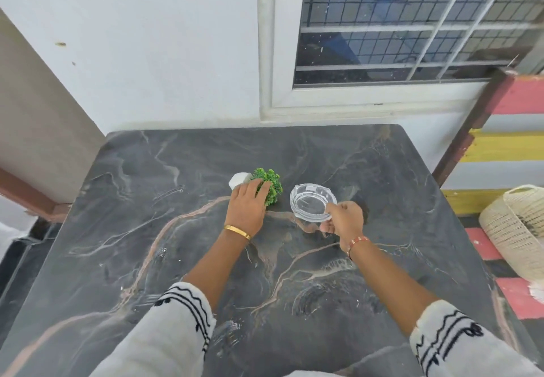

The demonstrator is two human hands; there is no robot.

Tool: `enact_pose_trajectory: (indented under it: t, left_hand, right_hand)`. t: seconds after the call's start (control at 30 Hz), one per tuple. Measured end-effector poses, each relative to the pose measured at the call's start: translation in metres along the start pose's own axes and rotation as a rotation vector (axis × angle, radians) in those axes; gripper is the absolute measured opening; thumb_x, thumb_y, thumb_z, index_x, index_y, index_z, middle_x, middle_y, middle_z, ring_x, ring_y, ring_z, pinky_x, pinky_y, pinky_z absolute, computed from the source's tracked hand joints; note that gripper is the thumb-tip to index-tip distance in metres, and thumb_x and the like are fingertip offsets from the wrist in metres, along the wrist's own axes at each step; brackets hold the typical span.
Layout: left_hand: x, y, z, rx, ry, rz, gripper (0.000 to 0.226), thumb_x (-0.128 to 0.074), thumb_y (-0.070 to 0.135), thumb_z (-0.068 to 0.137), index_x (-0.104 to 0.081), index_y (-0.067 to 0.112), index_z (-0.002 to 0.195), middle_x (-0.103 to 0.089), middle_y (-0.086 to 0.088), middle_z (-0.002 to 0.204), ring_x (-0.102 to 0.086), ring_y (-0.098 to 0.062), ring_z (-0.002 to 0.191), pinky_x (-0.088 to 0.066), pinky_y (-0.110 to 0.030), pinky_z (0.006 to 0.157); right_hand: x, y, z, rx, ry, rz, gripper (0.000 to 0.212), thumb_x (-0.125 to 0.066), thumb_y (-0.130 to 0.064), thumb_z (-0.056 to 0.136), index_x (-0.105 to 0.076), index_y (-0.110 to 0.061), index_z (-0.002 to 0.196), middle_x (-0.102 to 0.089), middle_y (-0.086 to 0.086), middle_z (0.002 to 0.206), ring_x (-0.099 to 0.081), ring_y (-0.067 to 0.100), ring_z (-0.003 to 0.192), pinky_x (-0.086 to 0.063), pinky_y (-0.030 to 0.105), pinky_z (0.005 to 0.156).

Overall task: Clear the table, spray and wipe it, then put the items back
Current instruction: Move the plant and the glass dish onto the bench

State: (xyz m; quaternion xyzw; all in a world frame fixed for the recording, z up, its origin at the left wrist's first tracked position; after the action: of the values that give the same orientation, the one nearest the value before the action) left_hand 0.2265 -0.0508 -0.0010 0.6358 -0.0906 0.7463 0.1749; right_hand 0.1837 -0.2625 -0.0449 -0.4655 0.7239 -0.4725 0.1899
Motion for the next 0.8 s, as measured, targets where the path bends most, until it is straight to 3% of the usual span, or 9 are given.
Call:
enact_pose_trajectory:
  t: [0.1, 0.2, 0.33, 0.4, 0.5, 0.57, 0.67, 0.73, 0.8]
  left_hand:
    - [-0.006, -0.005, 0.006, 0.012, -0.108, 0.048, 0.071, -0.083, 0.024, 0.056, -0.057, 0.019, 0.122, -0.061, -0.011, 0.122, -0.060, -0.031, 0.110, -0.044, -0.049, 0.098]
    - [-0.001, -0.004, 0.011, 0.007, -0.016, 0.141, 0.049, -0.086, 0.024, 0.048, -0.070, 0.026, 0.094, -0.072, -0.001, 0.094, -0.068, -0.024, 0.088, -0.047, -0.052, 0.090]
    - [0.008, -0.005, 0.010, 0.067, 0.139, 0.048, 0.028, -0.083, 0.016, 0.050, -0.072, 0.028, 0.073, -0.071, 0.007, 0.069, -0.068, -0.017, 0.064, -0.050, -0.048, 0.086]
    - [0.012, -0.011, 0.009, 0.137, 0.195, -0.057, 0.024, -0.080, 0.010, 0.054, -0.073, 0.024, 0.073, -0.072, 0.003, 0.067, -0.067, -0.021, 0.061, -0.050, -0.048, 0.087]
    - [0.015, -0.021, 0.007, 0.290, 0.217, -0.337, 0.019, -0.069, 0.010, 0.074, -0.073, 0.013, 0.092, -0.074, -0.010, 0.085, -0.068, -0.029, 0.078, -0.042, -0.044, 0.098]
    - [0.023, -0.026, 0.003, 0.423, 0.215, -0.560, 0.019, -0.064, 0.016, 0.081, -0.071, 0.009, 0.098, -0.073, -0.013, 0.090, -0.065, -0.031, 0.083, -0.046, -0.039, 0.092]
    - [0.023, -0.030, -0.007, 0.641, 0.247, -0.884, 0.009, -0.063, 0.020, 0.084, -0.070, 0.014, 0.087, -0.065, -0.008, 0.075, -0.056, -0.024, 0.073, -0.049, -0.036, 0.077]
    - [0.016, -0.028, -0.013, 0.707, 0.241, -0.980, 0.005, -0.063, 0.019, 0.083, -0.066, 0.017, 0.080, -0.057, -0.008, 0.069, -0.050, -0.021, 0.069, -0.049, -0.040, 0.075]
    - [0.008, -0.024, -0.023, 0.755, 0.224, -1.029, 0.013, -0.062, 0.019, 0.084, -0.069, 0.008, 0.089, -0.058, -0.007, 0.071, -0.052, -0.021, 0.071, -0.049, -0.039, 0.077]
  right_hand:
    - [0.000, 0.000, -0.002, 0.018, -0.018, -0.030, 0.011, -0.056, -0.002, 0.078, -0.048, -0.005, 0.085, -0.051, 0.010, 0.055, -0.046, 0.018, 0.030, -0.043, 0.026, 0.041]
    - [0.005, 0.002, -0.005, 0.010, -0.006, -0.017, 0.012, -0.056, -0.002, 0.079, -0.048, -0.006, 0.087, -0.053, 0.012, 0.058, -0.048, 0.018, 0.031, -0.044, 0.024, 0.039]
    - [0.011, 0.009, -0.007, -0.023, 0.020, -0.001, 0.014, -0.057, -0.003, 0.080, -0.050, -0.004, 0.092, -0.058, 0.016, 0.066, -0.054, 0.021, 0.036, -0.050, 0.025, 0.040]
    - [0.013, 0.013, -0.007, -0.039, 0.026, 0.002, 0.017, -0.058, -0.004, 0.080, -0.054, -0.001, 0.096, -0.060, 0.016, 0.066, -0.056, 0.022, 0.038, -0.052, 0.025, 0.040]
    - [0.014, 0.016, -0.009, -0.053, 0.023, 0.013, 0.018, -0.058, -0.003, 0.081, -0.053, 0.001, 0.097, -0.059, 0.017, 0.065, -0.055, 0.021, 0.038, -0.049, 0.023, 0.038]
    - [0.012, 0.017, -0.012, -0.058, 0.017, 0.022, 0.015, -0.058, -0.002, 0.082, -0.051, -0.002, 0.095, -0.057, 0.015, 0.063, -0.052, 0.018, 0.035, -0.048, 0.022, 0.036]
    - [0.009, 0.012, -0.016, -0.043, -0.007, 0.023, 0.014, -0.058, -0.003, 0.082, -0.049, -0.004, 0.092, -0.057, 0.014, 0.063, -0.050, 0.015, 0.031, -0.049, 0.023, 0.038]
    - [0.007, 0.005, -0.016, -0.021, -0.023, 0.016, 0.014, -0.058, -0.004, 0.081, -0.050, -0.004, 0.092, -0.057, 0.014, 0.064, -0.050, 0.015, 0.030, -0.049, 0.023, 0.038]
    - [0.006, -0.001, -0.017, -0.001, -0.030, 0.014, 0.015, -0.058, -0.003, 0.080, -0.049, -0.005, 0.092, -0.056, 0.015, 0.063, -0.050, 0.016, 0.030, -0.046, 0.023, 0.038]
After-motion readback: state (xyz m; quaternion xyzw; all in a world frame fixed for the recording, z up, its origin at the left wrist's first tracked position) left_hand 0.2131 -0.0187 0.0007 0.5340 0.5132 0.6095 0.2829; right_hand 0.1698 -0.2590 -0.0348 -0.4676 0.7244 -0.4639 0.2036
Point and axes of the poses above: each hand's wrist, its own z-axis towards the middle knuckle, its own x-axis out of the back of the hand, y = z × x, the point moved 6 cm from there along z, towards the middle knuckle
